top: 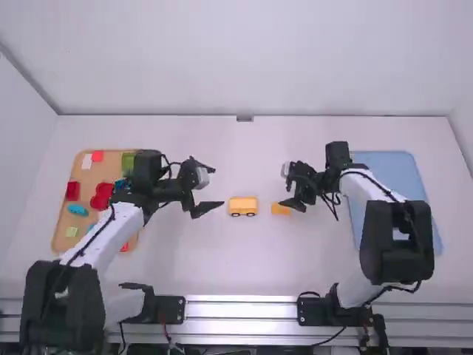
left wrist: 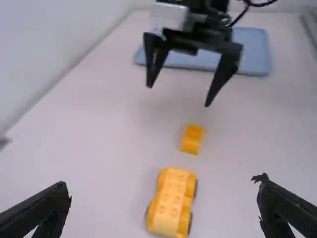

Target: Assemble lego blocks to make yellow taxi

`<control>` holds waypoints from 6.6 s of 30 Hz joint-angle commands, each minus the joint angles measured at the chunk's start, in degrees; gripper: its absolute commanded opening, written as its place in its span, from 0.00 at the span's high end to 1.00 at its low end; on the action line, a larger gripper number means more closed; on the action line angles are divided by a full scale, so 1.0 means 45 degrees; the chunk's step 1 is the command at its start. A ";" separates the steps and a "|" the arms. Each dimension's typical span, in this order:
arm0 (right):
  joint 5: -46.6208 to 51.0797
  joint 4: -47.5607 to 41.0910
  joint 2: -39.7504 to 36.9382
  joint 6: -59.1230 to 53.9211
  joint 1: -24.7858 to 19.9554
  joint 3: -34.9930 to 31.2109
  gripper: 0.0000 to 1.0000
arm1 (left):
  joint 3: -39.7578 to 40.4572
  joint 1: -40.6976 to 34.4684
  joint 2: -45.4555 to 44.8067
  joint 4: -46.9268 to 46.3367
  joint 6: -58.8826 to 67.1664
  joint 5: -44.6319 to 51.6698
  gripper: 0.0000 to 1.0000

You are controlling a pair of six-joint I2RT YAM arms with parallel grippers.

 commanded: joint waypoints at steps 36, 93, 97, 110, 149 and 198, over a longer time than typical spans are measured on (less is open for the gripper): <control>-0.3531 0.0194 0.4619 -0.3594 -0.1049 0.0335 0.81 | -0.0049 -0.1739 0.5493 0.2875 0.1719 -0.0646 0.01; -0.3395 0.6470 0.2093 0.2880 0.2909 -0.2147 0.81 | -0.0015 -0.2399 0.9496 0.7067 0.1535 -0.1137 0.83; -0.3011 0.7184 0.2093 0.4143 0.2948 -0.1855 0.80 | -0.0005 -0.2404 0.9496 0.7048 0.1409 -0.1137 0.76; -0.2385 0.6572 0.2715 0.2676 0.3468 -0.1870 0.86 | -0.0024 -0.2409 0.9496 0.6693 0.1515 -0.1127 0.77; -0.2239 0.5008 0.3089 0.1962 0.3657 -0.1326 0.85 | 0.0000 -0.2399 0.9496 0.5945 0.2098 -0.1175 0.80; -0.3478 0.6907 0.2210 0.3925 0.0699 -0.2652 0.02 | 0.1137 -0.2249 0.7825 0.2497 0.1190 -0.2764 0.01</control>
